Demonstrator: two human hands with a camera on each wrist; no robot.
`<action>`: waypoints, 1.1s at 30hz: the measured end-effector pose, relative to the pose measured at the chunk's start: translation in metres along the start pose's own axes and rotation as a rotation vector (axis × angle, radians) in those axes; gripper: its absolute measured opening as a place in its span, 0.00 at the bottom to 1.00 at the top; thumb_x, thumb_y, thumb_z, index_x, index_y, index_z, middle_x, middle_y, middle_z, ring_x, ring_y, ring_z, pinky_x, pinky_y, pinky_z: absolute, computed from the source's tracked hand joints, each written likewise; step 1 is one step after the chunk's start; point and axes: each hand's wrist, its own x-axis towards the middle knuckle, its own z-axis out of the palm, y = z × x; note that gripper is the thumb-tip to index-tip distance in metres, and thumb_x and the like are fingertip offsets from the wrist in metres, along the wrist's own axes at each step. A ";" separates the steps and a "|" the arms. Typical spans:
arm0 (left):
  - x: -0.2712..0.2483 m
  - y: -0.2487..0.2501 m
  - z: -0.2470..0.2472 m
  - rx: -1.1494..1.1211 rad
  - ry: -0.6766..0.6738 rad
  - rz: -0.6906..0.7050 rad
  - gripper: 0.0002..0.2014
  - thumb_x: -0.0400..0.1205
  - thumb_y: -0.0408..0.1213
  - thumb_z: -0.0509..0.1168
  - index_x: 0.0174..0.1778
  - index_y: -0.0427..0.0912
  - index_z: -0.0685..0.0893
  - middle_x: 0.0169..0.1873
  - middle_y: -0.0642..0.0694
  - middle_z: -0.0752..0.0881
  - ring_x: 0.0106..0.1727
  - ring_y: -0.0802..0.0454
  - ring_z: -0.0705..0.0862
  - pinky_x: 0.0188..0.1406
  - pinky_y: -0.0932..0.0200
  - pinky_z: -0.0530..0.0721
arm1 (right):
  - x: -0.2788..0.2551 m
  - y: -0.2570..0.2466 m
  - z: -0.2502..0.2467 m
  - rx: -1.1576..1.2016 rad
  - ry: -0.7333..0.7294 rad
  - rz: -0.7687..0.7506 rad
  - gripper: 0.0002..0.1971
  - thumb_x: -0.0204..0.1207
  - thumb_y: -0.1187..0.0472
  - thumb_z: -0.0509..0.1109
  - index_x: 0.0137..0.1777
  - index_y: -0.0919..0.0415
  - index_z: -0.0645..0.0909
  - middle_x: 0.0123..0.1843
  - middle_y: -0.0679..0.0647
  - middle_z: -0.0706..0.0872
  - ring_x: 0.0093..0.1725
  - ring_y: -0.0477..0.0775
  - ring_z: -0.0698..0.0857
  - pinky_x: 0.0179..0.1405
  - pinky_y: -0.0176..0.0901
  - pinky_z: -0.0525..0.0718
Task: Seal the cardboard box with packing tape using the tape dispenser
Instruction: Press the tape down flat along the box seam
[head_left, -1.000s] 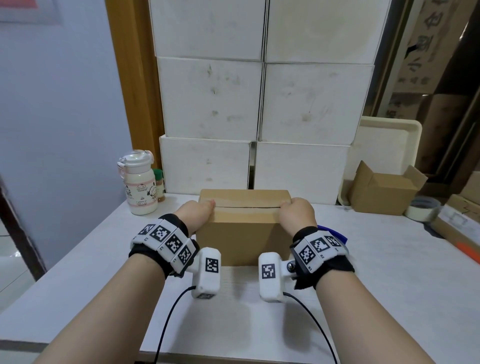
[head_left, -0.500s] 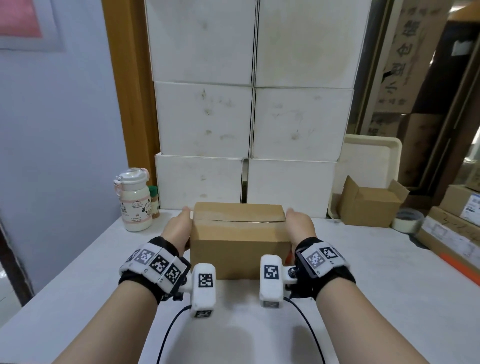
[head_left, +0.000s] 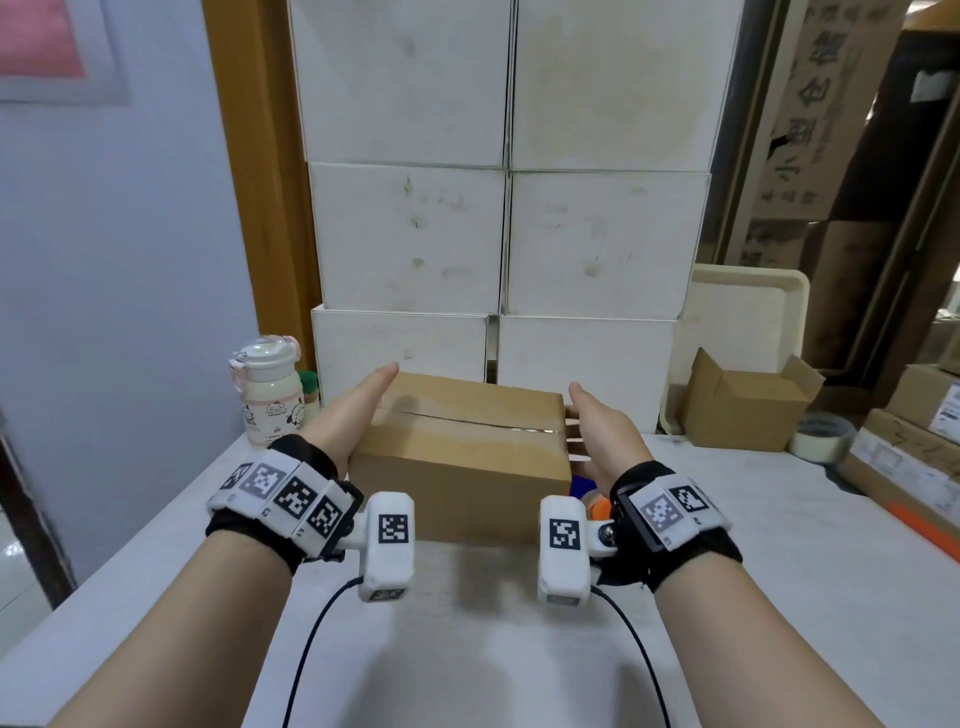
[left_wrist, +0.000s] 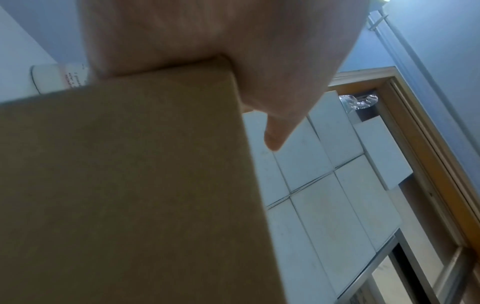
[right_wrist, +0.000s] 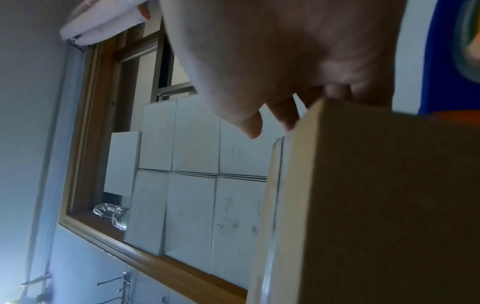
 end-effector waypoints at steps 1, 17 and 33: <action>-0.002 0.001 -0.002 -0.012 -0.010 0.003 0.42 0.72 0.68 0.61 0.79 0.50 0.65 0.77 0.43 0.70 0.76 0.41 0.70 0.77 0.40 0.67 | -0.001 -0.004 -0.001 0.031 -0.011 -0.018 0.21 0.83 0.44 0.54 0.49 0.60 0.81 0.49 0.60 0.87 0.49 0.59 0.86 0.50 0.51 0.84; -0.004 0.021 -0.017 -0.357 0.150 0.064 0.28 0.83 0.53 0.57 0.73 0.39 0.68 0.69 0.37 0.75 0.72 0.41 0.74 0.72 0.42 0.74 | 0.002 -0.013 -0.005 -0.046 0.001 -0.355 0.18 0.72 0.73 0.69 0.61 0.60 0.78 0.44 0.52 0.80 0.47 0.52 0.83 0.49 0.44 0.82; 0.019 -0.019 -0.010 -0.094 0.232 -0.001 0.24 0.74 0.44 0.71 0.63 0.36 0.77 0.56 0.38 0.84 0.57 0.40 0.83 0.63 0.40 0.82 | -0.009 0.015 0.002 -0.412 -0.218 -0.266 0.36 0.69 0.51 0.77 0.75 0.45 0.64 0.59 0.47 0.79 0.52 0.39 0.80 0.45 0.35 0.80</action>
